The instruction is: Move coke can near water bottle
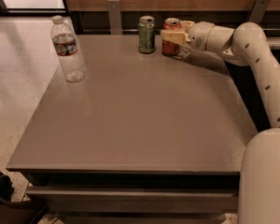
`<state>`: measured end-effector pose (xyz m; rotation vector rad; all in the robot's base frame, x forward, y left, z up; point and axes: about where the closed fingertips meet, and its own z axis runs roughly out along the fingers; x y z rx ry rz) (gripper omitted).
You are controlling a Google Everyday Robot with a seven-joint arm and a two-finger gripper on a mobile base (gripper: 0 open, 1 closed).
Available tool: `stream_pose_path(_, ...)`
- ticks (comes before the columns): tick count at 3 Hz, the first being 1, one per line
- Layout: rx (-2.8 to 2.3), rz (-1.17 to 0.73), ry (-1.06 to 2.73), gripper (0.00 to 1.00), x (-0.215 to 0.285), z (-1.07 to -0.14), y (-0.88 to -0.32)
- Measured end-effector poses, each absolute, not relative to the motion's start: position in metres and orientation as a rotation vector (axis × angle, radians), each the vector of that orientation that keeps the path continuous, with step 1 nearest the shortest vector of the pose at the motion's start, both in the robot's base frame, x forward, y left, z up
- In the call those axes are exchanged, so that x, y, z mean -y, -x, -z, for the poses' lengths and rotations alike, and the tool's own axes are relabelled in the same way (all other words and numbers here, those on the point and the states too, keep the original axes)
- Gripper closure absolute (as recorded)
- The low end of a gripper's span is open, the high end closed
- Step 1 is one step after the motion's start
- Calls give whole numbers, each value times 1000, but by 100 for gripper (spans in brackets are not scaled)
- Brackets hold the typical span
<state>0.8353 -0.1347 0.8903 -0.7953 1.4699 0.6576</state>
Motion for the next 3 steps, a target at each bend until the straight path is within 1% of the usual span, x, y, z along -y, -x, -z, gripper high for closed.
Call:
stream_pose_path(1, -1474, -650, 798, 100, 136, -895, -832)
stream_pose_path(2, -1490, -614, 802, 100, 148, -912, -814)
stream_pose_path(3, -1488, -596, 797, 100, 148, -942, -778)
